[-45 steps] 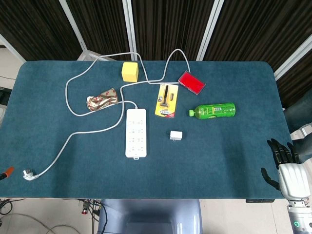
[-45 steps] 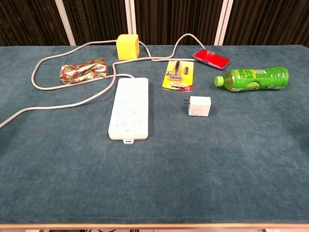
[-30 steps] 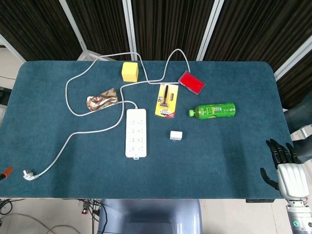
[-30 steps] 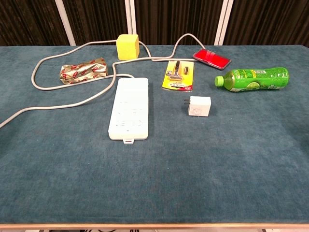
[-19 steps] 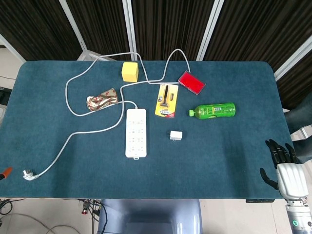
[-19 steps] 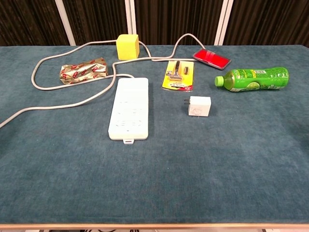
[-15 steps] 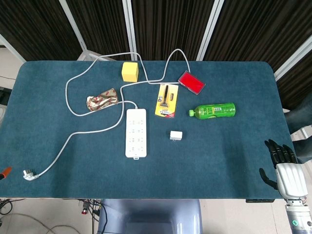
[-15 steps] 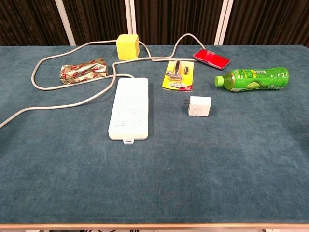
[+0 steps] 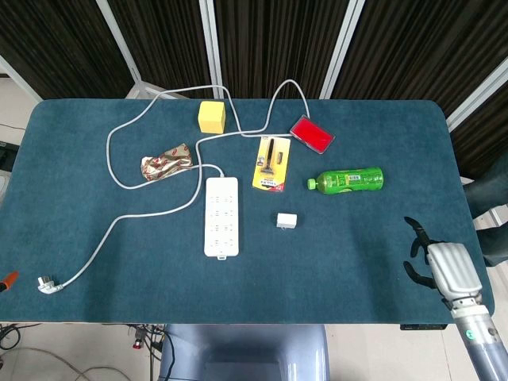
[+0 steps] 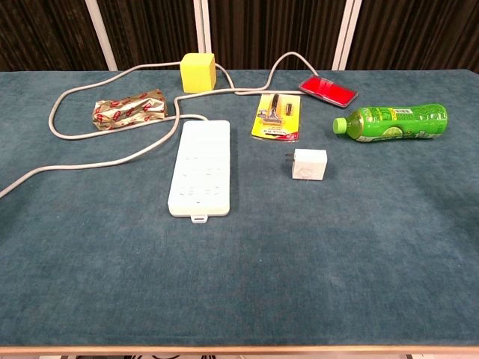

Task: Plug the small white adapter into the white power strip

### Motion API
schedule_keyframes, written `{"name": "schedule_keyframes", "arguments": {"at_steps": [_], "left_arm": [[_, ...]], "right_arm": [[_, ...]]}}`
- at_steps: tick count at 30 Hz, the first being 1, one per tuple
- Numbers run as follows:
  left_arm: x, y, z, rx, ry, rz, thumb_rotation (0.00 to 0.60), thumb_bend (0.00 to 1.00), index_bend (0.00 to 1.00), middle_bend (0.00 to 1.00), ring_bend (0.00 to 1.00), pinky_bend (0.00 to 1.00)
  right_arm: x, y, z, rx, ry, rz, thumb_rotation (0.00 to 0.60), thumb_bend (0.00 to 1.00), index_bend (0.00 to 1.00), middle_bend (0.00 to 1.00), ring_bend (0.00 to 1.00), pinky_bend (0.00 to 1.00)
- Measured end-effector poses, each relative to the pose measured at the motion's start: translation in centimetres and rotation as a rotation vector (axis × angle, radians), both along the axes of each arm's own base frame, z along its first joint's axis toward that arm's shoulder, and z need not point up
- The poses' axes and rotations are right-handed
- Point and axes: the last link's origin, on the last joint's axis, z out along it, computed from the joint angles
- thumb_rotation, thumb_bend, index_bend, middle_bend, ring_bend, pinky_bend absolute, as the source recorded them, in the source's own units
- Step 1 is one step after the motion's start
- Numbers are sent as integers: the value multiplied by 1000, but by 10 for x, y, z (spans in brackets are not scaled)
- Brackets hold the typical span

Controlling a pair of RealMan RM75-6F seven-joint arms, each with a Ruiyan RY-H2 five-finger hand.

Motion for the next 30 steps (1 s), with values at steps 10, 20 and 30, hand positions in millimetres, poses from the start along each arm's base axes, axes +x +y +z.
{"name": "schedule_keyframes", "arguments": {"at_steps": [10,20,30], "left_arm": [[-1,3,-2,-7,6,10,600,84,149,0,0,0],[-2,4,-2,-7,7,18,600,84,150,0,0,0],[-3,6,-2,-2,9,25,600,84,150,0,0,0]], "right_arm": [[28,-44,-21,346,35,-113,600,416,114,677,742,703],[55,-69,-53,458,73,-130,600,416,113,677,742,703],[74,-85,-94,537,89,-138,600,416,114,677,742,703]]}}
